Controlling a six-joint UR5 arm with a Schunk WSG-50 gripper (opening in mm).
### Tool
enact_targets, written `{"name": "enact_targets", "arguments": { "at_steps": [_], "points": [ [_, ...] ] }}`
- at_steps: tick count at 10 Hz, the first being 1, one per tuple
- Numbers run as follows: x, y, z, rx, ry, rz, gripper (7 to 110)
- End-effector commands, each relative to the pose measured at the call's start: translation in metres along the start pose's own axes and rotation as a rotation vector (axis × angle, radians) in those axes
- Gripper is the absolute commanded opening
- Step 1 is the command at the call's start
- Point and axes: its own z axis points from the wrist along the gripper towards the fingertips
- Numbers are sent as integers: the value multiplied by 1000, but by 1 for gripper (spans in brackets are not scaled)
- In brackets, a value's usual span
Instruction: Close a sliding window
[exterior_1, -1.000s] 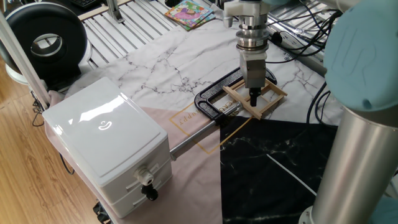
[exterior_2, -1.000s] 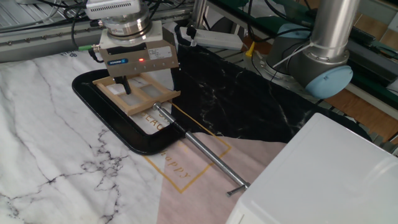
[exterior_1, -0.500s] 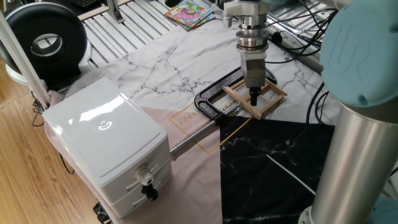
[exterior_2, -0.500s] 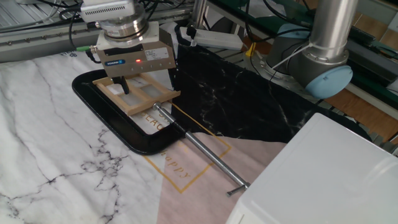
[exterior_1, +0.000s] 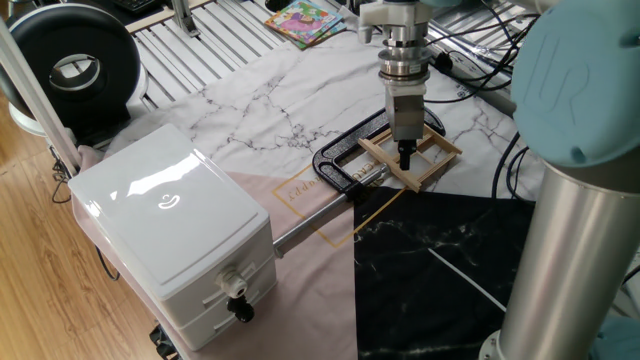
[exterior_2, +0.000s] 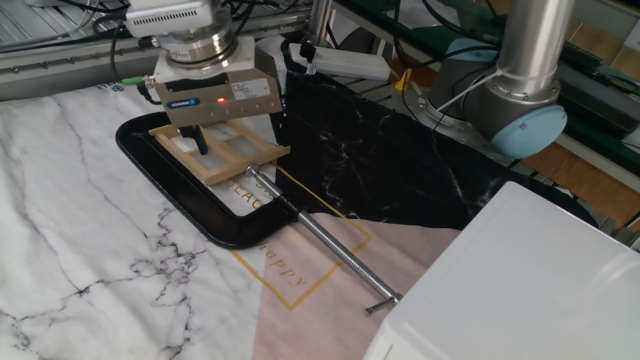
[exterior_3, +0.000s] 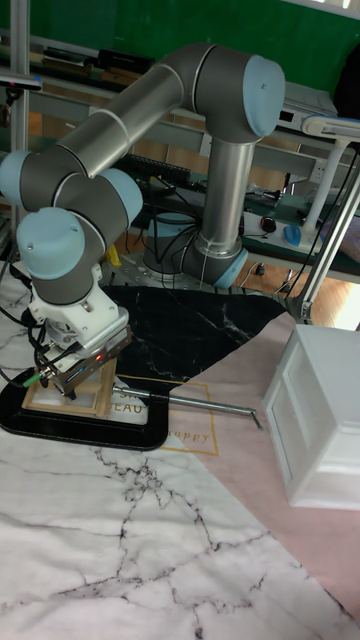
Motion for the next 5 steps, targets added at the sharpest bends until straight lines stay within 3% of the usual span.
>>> {"name": "enact_targets", "arguments": {
  "at_steps": [1, 5],
  "points": [
    [-1, -1, 1, -20, -21, -2, 88],
    [6, -4, 0, -6, 8, 12, 88]
  ]
}}
